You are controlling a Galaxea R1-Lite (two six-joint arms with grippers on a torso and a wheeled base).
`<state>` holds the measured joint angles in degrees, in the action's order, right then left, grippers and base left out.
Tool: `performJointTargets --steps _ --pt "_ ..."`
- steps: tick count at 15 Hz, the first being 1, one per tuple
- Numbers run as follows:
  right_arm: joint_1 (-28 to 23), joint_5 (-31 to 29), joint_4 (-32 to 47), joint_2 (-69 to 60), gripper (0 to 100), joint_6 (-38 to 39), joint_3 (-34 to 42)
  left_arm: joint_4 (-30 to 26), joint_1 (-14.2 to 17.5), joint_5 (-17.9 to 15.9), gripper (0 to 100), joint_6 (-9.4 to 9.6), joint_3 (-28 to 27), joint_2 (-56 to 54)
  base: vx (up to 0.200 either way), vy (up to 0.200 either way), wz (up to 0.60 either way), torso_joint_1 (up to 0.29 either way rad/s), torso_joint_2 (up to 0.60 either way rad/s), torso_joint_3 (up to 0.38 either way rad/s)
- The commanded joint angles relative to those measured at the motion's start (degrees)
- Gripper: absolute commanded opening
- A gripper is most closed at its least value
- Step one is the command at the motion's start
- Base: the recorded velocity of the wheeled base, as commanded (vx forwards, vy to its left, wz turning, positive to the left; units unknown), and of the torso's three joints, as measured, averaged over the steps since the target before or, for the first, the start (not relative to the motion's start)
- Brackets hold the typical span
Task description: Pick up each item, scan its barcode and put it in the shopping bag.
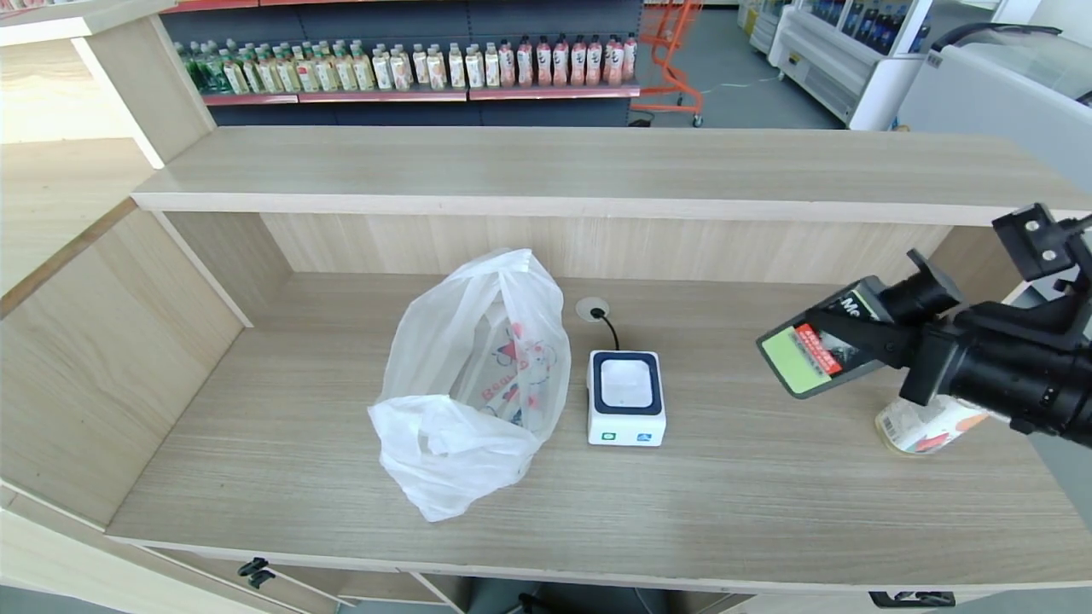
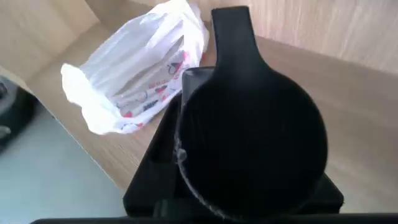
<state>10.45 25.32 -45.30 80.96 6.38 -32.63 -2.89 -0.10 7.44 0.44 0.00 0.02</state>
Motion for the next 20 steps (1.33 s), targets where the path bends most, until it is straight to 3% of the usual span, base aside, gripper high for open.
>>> performJointTargets --steps 1,4,9,12,20 --pt "7.5 -12.4 0.3 10.4 0 17.9 -3.3 0.0 0.0 0.0 100 0.00 0.0 0.0 0.000 0.000 0.00 0.000 0.00 0.000" --pt "9.2 -13.9 2.7 18.4 0 28.4 -7.2 0.0 0.0 0.0 100 0.00 0.0 0.0 0.000 0.000 0.00 0.000 0.00 0.000" --pt "12.5 -17.1 4.3 27.1 0 28.5 -16.7 0.0 0.0 0.0 100 0.00 0.0 0.0 0.000 0.000 0.00 0.000 0.00 0.000" --pt "15.4 -19.2 4.3 30.0 0 28.3 -18.7 0.0 0.0 0.0 100 0.00 0.0 0.0 0.000 0.000 0.00 0.000 0.00 0.000" --pt "16.5 -20.8 4.3 34.7 0 26.1 -22.6 0.0 0.0 0.0 100 0.00 0.0 0.0 0.000 0.000 0.00 0.000 0.00 0.000"
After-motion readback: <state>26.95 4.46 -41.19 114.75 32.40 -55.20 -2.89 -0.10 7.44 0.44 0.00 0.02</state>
